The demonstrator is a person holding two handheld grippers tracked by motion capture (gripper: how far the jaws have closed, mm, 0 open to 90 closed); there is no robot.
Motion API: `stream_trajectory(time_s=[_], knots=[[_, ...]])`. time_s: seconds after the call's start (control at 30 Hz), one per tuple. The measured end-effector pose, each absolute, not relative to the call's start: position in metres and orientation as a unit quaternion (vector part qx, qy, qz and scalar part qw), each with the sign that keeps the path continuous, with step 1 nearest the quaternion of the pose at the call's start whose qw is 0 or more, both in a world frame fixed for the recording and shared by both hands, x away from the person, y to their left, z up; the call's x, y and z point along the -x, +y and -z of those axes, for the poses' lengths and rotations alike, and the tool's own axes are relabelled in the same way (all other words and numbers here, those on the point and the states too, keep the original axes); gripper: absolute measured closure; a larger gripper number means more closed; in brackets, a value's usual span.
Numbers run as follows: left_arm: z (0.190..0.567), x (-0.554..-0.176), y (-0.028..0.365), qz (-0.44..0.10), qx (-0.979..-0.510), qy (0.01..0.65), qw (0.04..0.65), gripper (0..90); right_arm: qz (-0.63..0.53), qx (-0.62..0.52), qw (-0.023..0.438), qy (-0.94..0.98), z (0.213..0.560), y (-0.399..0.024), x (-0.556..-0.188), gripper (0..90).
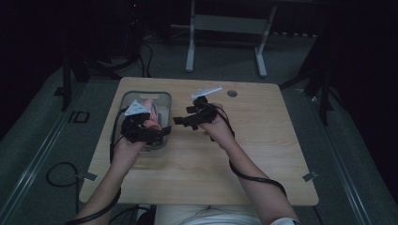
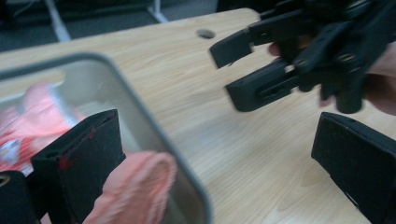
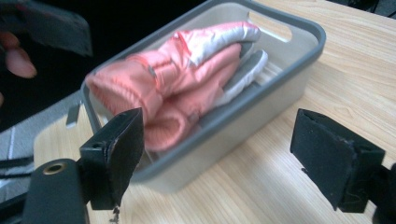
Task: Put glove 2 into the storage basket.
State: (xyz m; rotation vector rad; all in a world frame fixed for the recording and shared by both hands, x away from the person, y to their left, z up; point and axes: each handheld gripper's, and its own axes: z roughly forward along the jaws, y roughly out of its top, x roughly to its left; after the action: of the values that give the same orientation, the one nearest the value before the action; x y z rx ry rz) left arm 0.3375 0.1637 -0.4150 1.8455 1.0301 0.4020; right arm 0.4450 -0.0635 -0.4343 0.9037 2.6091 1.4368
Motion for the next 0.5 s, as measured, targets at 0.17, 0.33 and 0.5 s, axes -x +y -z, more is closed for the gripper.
stream_trajectory(time_s=[0.17, 0.33, 0.5], knots=[[0.415, -0.331, 0.149, -0.149, -0.759, 0.396, 0.496, 1.7, -0.455, -0.278, 0.027, 0.845, 0.442, -0.079, -0.435, 16.3], [0.417, -0.324, 0.132, -0.138, -0.774, 0.368, 0.496, 1.7, -0.451, -0.277, 0.028, 0.848, 0.451, -0.093, -0.427, 15.9], [0.419, -0.316, 0.114, -0.131, -0.783, 0.343, 0.502, 1.7, -0.452, -0.266, 0.035, 0.850, 0.456, -0.107, -0.419, 15.3]])
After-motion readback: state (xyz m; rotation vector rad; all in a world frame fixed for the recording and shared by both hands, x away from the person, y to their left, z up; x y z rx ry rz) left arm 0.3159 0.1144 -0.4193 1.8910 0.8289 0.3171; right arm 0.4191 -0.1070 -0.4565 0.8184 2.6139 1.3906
